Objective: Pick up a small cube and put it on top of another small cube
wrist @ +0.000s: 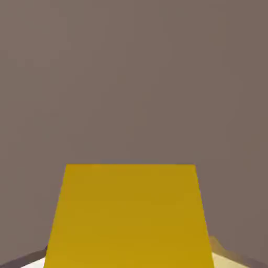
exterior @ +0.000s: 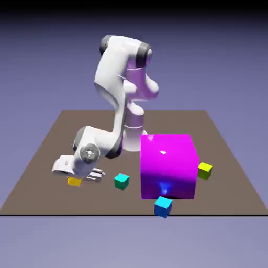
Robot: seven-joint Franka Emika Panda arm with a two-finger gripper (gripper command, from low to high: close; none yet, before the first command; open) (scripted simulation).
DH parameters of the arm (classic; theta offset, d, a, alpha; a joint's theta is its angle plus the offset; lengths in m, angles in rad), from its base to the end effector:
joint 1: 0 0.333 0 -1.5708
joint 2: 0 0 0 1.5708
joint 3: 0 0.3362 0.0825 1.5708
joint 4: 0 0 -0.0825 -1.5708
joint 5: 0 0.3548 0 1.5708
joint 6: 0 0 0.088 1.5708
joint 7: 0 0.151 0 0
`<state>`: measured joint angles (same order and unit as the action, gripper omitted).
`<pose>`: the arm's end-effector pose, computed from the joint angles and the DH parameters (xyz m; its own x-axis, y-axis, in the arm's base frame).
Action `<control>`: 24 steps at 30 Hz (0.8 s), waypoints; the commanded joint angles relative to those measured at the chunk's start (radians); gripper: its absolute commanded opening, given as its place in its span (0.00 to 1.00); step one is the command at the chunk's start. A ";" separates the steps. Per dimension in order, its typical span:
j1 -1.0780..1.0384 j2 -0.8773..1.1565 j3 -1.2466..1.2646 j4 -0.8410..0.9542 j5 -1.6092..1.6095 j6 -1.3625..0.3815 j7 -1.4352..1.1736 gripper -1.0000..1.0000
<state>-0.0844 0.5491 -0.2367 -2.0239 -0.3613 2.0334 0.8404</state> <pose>0.4752 -0.1979 0.1626 0.5753 -0.8079 -0.1277 -0.6019 -0.5238 0.6028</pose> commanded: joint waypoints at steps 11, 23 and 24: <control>-0.196 0.156 0.399 0.388 0.399 -0.316 0.356 0.00; -0.109 0.238 0.556 0.382 0.573 -0.309 0.465 1.00; -0.109 0.238 0.556 0.382 0.573 -0.309 0.465 1.00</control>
<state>-0.1937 0.7871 0.3190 -1.6414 0.2120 1.7248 1.3052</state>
